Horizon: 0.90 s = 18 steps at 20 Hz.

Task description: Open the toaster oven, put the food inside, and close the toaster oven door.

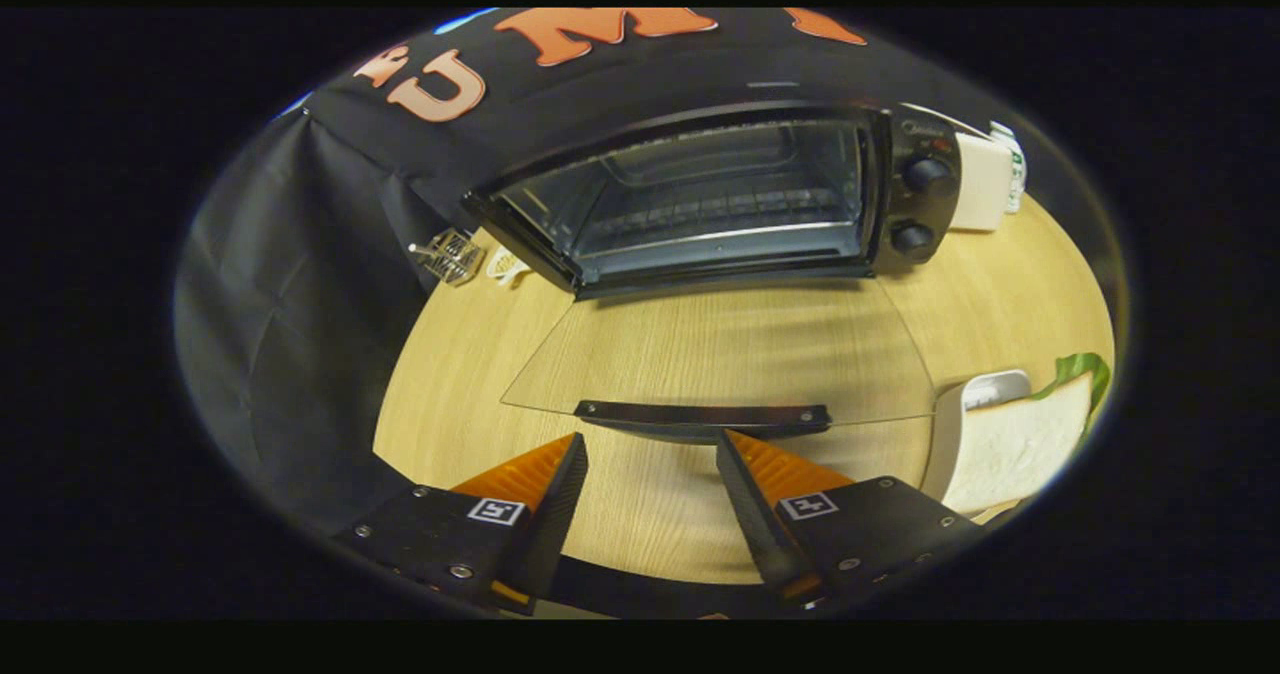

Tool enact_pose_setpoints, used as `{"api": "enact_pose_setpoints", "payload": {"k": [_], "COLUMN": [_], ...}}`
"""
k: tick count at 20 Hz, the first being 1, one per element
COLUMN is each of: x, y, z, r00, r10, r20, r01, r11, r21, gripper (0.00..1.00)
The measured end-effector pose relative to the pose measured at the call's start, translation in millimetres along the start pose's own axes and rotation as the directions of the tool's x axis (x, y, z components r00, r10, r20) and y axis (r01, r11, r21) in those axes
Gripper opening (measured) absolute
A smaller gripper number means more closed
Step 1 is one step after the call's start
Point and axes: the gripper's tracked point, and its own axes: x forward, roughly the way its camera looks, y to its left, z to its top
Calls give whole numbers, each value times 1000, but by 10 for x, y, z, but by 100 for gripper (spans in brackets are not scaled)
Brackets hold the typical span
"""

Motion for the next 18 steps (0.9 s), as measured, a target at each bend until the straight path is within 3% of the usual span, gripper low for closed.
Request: {"api": "enact_pose_setpoints", "payload": {"k": [4,8,18], "x": [-136,-96,443], "y": [-51,-164,-383], "z": [166,154,-435], "r00": [999,999,973], "r10": [15,-22,-134], "r20": [36,44,-190], "r01": [-17,22,135], "r11": [998,1000,991], "r21": [53,10,-7], "gripper": [77,77,76]}}
